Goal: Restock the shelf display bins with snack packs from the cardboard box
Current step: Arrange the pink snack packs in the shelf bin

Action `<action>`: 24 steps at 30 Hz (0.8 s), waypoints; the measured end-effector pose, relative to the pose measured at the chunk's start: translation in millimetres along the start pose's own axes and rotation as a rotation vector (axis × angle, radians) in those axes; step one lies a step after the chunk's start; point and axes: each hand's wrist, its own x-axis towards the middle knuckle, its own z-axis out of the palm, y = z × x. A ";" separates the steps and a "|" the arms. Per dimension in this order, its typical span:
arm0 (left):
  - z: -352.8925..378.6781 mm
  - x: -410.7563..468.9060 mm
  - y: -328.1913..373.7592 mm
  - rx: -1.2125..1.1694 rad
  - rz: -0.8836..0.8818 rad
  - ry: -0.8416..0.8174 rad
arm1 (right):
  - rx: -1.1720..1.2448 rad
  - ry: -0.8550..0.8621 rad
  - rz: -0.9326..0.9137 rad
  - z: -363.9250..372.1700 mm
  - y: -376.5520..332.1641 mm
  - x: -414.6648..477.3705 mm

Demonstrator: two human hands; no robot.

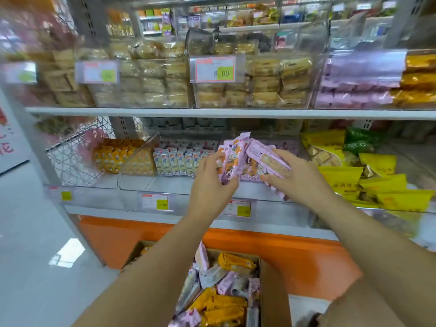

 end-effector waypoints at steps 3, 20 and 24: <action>11.9 34.1 -5.0 0.086 -0.022 -0.153 | -0.065 -0.048 0.076 4.1 20.9 20.9; 79.5 92.3 -49.0 0.172 -0.393 -0.824 | -0.491 -0.614 0.268 43.6 70.7 64.1; 85.6 99.1 -57.0 0.139 -0.454 -0.785 | -0.424 -0.512 0.181 45.7 64.5 79.3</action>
